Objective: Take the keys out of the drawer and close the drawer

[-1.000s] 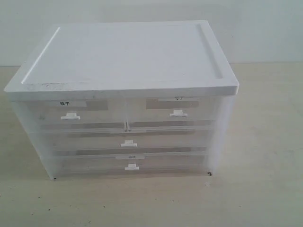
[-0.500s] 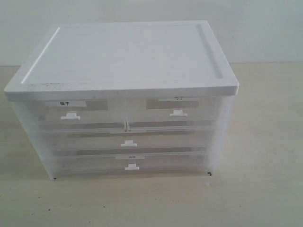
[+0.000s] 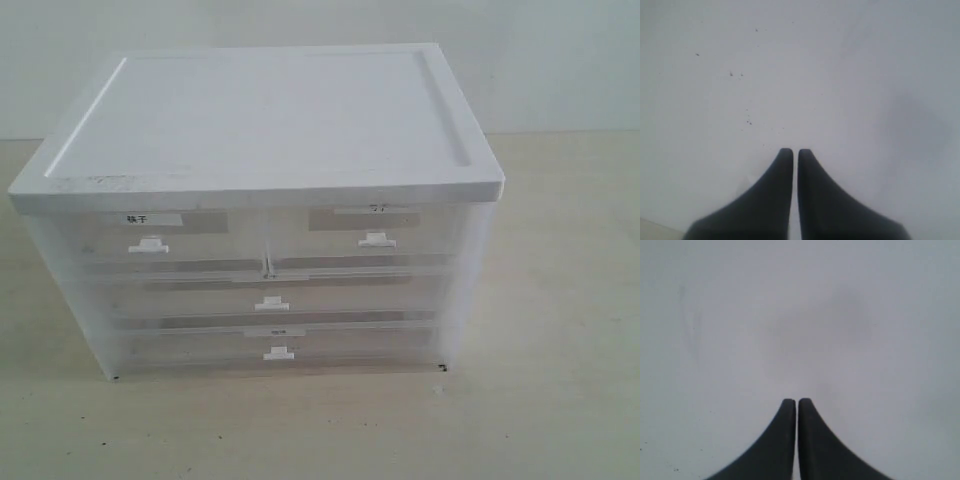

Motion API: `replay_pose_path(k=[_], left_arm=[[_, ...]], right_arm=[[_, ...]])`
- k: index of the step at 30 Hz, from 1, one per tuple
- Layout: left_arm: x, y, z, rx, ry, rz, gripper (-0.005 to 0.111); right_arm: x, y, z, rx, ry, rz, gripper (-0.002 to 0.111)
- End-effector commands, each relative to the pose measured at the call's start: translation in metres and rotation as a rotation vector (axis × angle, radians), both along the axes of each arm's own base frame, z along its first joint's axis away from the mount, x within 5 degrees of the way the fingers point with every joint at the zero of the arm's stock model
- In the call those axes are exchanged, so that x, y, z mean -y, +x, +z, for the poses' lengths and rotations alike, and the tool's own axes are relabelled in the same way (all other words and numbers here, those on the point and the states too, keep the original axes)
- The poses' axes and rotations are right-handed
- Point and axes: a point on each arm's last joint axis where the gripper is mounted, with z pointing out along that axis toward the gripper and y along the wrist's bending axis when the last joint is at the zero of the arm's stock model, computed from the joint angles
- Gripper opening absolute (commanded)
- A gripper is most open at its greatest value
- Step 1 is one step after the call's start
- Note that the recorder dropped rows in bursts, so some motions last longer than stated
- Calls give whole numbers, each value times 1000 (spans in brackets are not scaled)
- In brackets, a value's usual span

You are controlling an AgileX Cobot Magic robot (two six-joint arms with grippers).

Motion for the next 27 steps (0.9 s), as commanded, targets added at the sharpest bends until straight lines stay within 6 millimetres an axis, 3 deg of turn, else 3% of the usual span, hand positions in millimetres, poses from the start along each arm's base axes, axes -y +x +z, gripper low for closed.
replay_pose_path(k=[1,7,10,18,23,27], left_arm=[[8,-3,7,21,18,-86,5],[17,-6,28,54,122,-148,5],[22,2,27,-6,183,-188,5],[53,17,-3,-231,450,-554,5],[44,39,-31,-362,493,-455,5],[44,50,-37,-377,500,-464,5]], right_arm=[[-3,-7,18,68,-13,32,0],[-9,-17,58,100,-35,75,0],[-12,-15,75,80,-91,89,0],[-35,16,96,-113,-355,267,0],[-51,40,101,-150,-477,486,0],[-58,60,102,-147,-563,606,0]])
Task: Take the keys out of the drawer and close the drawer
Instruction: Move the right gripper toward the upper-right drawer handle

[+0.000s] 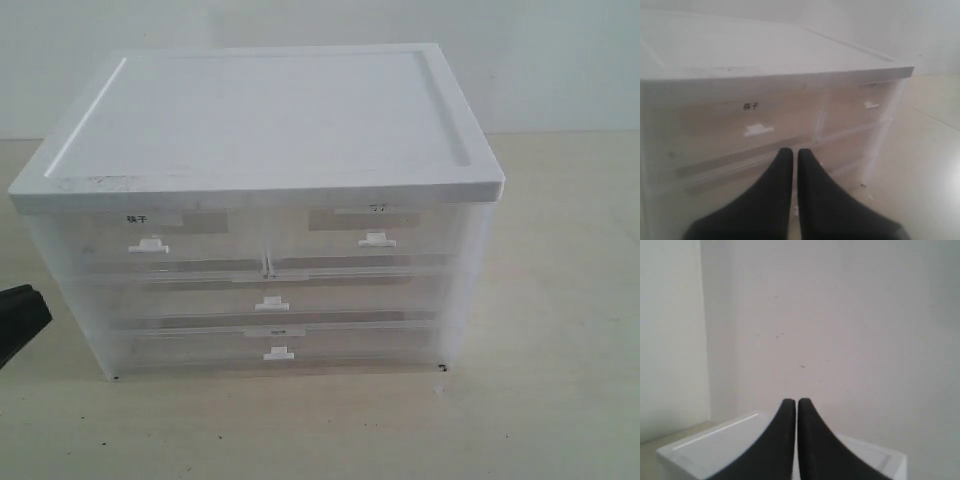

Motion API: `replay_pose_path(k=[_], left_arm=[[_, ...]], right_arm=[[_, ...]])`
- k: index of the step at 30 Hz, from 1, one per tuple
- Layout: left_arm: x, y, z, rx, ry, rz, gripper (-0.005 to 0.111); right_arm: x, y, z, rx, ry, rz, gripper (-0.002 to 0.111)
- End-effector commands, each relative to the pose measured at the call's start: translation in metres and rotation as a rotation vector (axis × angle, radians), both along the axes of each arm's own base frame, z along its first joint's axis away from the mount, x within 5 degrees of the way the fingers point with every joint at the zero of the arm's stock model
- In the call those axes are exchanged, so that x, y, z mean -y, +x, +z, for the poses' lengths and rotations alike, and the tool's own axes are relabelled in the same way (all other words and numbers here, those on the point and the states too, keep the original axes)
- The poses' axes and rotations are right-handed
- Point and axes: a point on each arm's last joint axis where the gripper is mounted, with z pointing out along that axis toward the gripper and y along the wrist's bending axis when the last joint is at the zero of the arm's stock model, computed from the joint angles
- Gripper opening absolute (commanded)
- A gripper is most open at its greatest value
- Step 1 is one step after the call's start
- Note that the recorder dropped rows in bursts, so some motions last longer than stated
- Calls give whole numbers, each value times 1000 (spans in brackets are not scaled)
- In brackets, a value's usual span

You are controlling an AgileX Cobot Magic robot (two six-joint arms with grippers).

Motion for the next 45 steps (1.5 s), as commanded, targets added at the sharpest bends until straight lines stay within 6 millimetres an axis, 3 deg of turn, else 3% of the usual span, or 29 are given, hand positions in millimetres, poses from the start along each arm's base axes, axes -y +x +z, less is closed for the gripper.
replay_pose_path(k=[1,6,11,15,20,27,33,38,42,45], left_arm=[[-1,12,-6,-3,6,5,5],[-1,27,-8,39,-5,3,5],[-7,42,-17,-5,-35,84,5],[-6,51,-24,-31,-43,75,5],[-4,57,-28,-3,-49,50,5],[-7,64,-34,-21,-40,84,5],[-7,64,-33,-7,-46,78,5],[-6,64,-33,-7,-45,74,5],[-6,64,-33,-7,-40,64,5],[-4,63,-32,-2,-42,45,5]], right_arm=[[-8,22,2,-21,-107,136,0],[-7,52,-4,-103,-208,147,0],[-16,64,-16,-1,-390,199,3],[-32,63,-25,64,-550,221,14],[-48,58,-39,120,-813,240,18],[-69,49,-49,165,-886,194,18],[-80,42,-86,212,-1088,188,18],[-95,50,-107,203,-1254,110,19],[-108,53,-126,212,-1395,88,32],[-111,56,-134,206,-1461,42,34]])
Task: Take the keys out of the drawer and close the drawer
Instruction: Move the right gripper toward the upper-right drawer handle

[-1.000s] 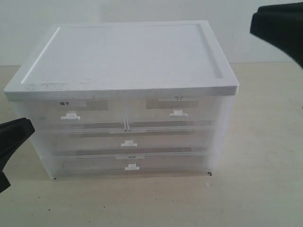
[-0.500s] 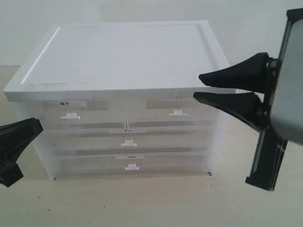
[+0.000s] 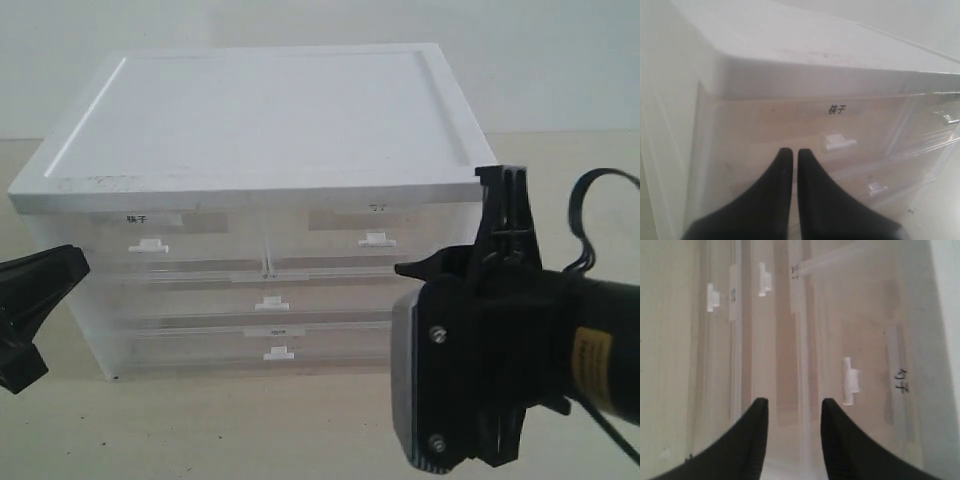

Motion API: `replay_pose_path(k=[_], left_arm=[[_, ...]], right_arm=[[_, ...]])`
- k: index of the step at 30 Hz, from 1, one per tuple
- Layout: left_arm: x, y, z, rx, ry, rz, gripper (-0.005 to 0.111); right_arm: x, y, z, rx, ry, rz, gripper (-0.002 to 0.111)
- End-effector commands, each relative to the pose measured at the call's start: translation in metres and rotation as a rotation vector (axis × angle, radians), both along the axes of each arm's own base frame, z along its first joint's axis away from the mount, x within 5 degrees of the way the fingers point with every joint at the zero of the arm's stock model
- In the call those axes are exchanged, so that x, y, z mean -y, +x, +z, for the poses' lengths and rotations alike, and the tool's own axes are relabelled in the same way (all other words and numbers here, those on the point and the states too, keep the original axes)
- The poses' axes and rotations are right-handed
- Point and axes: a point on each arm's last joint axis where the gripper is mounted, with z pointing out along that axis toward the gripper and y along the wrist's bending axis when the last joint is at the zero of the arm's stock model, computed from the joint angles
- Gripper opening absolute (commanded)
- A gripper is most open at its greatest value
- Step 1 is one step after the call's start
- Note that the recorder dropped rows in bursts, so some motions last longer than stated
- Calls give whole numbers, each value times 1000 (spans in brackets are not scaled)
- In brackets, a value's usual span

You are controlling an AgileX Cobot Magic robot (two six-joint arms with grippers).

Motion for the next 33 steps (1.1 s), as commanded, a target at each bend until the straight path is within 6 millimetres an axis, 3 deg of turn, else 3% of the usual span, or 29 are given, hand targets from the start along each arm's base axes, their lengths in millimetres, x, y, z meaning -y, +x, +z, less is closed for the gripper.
replay_pose_path(k=[1,7,16,23,29,33], left_arm=[[2,0,2,21,-8,-31,5],[5,-2,4,38,-26,-63,5],[7,-4,5,45,-24,-92,5],[7,-4,4,45,-20,-101,5],[8,-4,4,46,-20,-104,5],[8,-4,5,48,-21,-104,5]], right_arm=[[-3,5,-11,56,-95,-69,34],[-5,6,-7,88,-95,-92,34],[-21,10,22,141,0,-100,34],[-25,10,17,87,32,-107,34],[-30,20,-4,101,-74,-165,34],[-29,22,-6,117,-101,-178,34]])
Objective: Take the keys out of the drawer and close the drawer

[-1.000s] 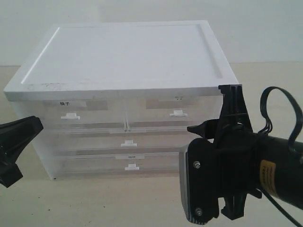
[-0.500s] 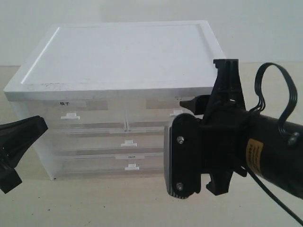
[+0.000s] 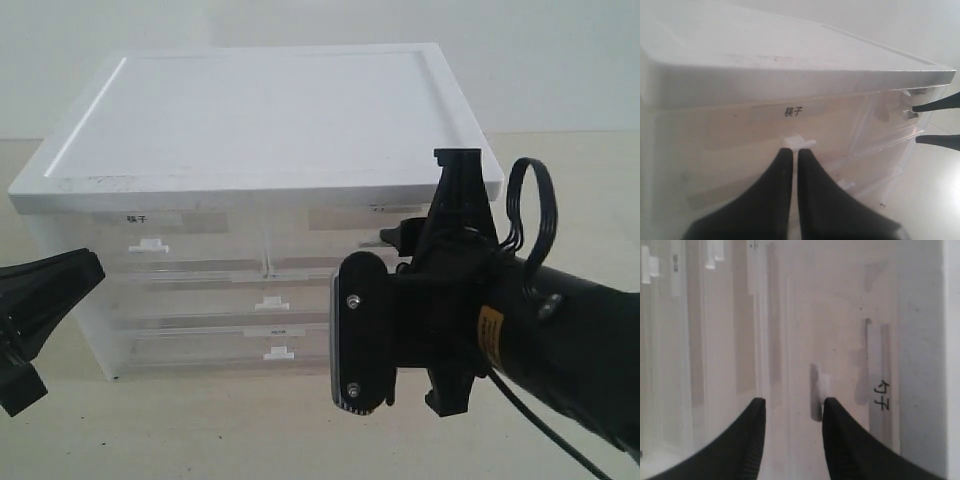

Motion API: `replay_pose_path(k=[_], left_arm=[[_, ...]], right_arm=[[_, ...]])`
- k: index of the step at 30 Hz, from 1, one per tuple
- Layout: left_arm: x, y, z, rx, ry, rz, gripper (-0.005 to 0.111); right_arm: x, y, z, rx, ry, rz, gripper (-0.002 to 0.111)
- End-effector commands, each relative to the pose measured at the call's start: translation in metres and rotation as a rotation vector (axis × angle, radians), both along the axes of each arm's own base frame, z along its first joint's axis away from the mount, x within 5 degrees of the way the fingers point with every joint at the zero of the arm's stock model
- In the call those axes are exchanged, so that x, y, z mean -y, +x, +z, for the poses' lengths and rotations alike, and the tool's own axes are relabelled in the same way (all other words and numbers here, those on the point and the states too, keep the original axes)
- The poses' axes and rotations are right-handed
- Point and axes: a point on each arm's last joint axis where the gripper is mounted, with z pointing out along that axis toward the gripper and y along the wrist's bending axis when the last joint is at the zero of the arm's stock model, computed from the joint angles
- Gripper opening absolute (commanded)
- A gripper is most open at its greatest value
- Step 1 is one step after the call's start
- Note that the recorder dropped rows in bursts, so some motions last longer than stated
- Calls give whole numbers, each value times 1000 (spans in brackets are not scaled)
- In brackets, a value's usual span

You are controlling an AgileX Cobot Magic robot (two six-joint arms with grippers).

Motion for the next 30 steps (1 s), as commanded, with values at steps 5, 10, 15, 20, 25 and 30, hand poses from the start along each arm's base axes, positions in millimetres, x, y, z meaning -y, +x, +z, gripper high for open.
replay_pose_path(k=[5,10,15,20,25,30], left_arm=[[1,0,2,15,-20,-13,5],[1,0,2,12,-16,-16,5],[2,-1,2,12,-11,-27,5],[2,-1,1,12,-7,-36,5],[2,-1,1,12,-6,-38,5],[2,-1,1,12,-6,-38,5]], right_arm=[[3,4,3,50,-25,-48,34],[-9,8,18,43,65,-38,34],[-11,9,22,42,97,-51,34],[-12,12,16,47,69,-73,34],[-16,18,-1,41,-7,-95,34],[-15,23,-7,80,-52,-157,34]])
